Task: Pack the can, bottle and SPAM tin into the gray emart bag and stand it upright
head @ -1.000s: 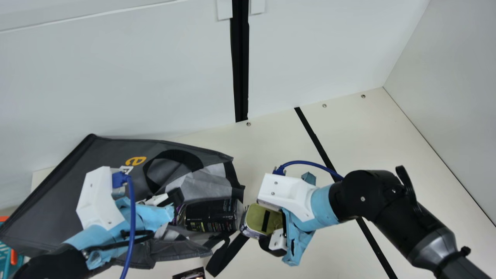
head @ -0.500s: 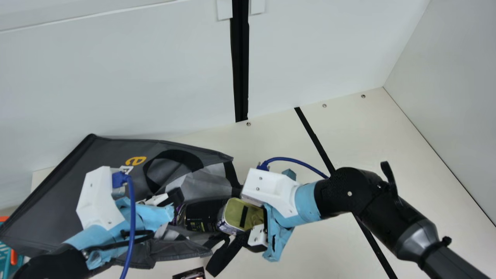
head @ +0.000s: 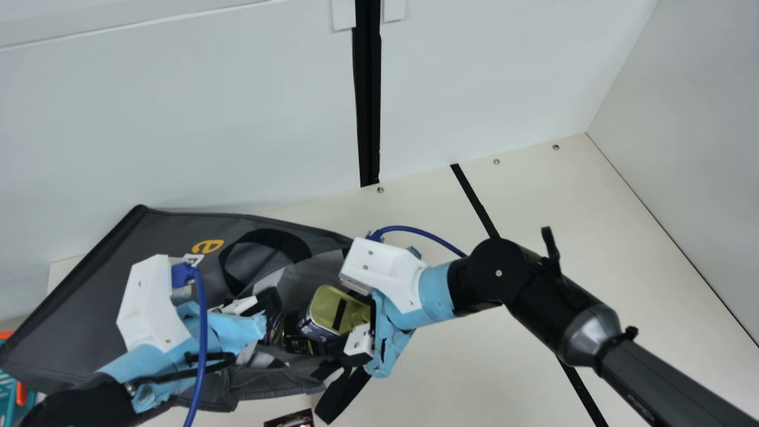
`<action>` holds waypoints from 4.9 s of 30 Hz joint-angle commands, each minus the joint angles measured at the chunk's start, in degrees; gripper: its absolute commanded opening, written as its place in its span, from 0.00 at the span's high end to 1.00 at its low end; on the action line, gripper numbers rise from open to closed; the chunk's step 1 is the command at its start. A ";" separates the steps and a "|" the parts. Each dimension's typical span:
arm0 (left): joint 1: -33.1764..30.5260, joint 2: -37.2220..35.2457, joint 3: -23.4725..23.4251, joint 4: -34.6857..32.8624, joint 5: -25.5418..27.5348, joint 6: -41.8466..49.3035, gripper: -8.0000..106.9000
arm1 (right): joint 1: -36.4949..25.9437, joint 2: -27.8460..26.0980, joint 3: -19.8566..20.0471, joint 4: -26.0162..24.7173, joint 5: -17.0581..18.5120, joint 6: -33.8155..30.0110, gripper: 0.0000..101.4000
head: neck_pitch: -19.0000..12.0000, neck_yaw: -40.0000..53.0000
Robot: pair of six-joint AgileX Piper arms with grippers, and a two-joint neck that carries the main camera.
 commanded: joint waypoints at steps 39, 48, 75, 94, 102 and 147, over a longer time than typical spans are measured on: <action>0.00 0.00 0.00 0.00 0.00 0.00 1.00 | 6.48 17.03 -12.82 2.43 -8.69 6.94 0.74 | -1.30 -0.14; 0.00 0.00 0.00 0.00 0.00 0.00 1.00 | 6.77 17.25 -13.21 2.27 -8.68 7.49 0.44 | -1.30 -0.14; 0.00 0.00 0.00 0.00 0.00 0.00 1.00 | 4.43 14.23 -11.22 3.19 -6.52 5.08 0.06 | -1.30 -0.14; 0.00 0.00 0.00 0.00 0.00 0.00 1.00 | 0.02 9.05 -6.69 6.39 -2.44 -0.15 0.19 | -1.30 -0.14; 0.00 0.00 0.00 0.00 0.00 0.00 1.00 | -2.48 5.91 -5.04 7.81 0.28 -2.34 0.06 | -1.30 -0.14; 0.00 0.00 0.00 0.00 0.00 0.00 1.00 | -26.53 -7.46 0.58 7.15 10.51 -7.51 0.06 | -1.30 -0.14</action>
